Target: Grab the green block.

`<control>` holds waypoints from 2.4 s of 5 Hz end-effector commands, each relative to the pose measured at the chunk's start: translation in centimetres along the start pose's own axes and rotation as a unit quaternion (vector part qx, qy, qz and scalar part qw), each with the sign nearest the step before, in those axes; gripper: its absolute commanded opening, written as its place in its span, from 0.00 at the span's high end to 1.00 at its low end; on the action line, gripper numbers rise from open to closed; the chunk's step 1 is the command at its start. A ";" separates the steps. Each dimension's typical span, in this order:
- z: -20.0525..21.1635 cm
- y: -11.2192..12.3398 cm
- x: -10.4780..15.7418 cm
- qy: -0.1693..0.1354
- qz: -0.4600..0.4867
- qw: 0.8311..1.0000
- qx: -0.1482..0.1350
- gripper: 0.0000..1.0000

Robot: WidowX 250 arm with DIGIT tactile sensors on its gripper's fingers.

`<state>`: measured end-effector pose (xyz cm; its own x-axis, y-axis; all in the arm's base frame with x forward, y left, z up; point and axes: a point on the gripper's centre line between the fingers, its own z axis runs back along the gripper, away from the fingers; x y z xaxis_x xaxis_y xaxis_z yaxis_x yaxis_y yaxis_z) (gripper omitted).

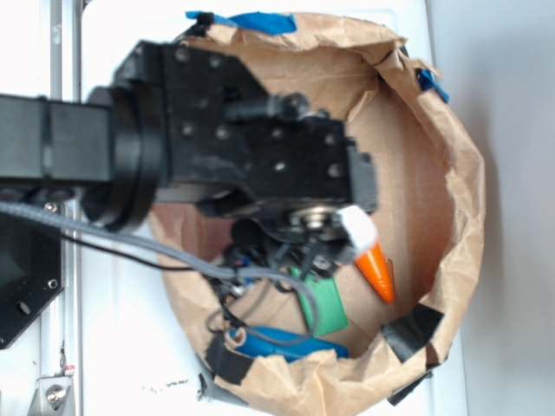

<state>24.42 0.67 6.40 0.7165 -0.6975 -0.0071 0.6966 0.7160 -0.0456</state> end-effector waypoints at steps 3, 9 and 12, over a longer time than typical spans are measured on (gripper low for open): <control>-3.0 -0.4 4.5 0.019 -0.001 1.000 -0.005 0.00; -0.3 -1.9 5.9 -0.018 -0.026 0.999 0.018 0.00; -1.2 -2.1 8.0 -0.035 -0.087 0.995 0.029 0.00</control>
<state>27.93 -5.34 3.67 0.6053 -0.7957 0.0214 0.7959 0.6045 -0.0332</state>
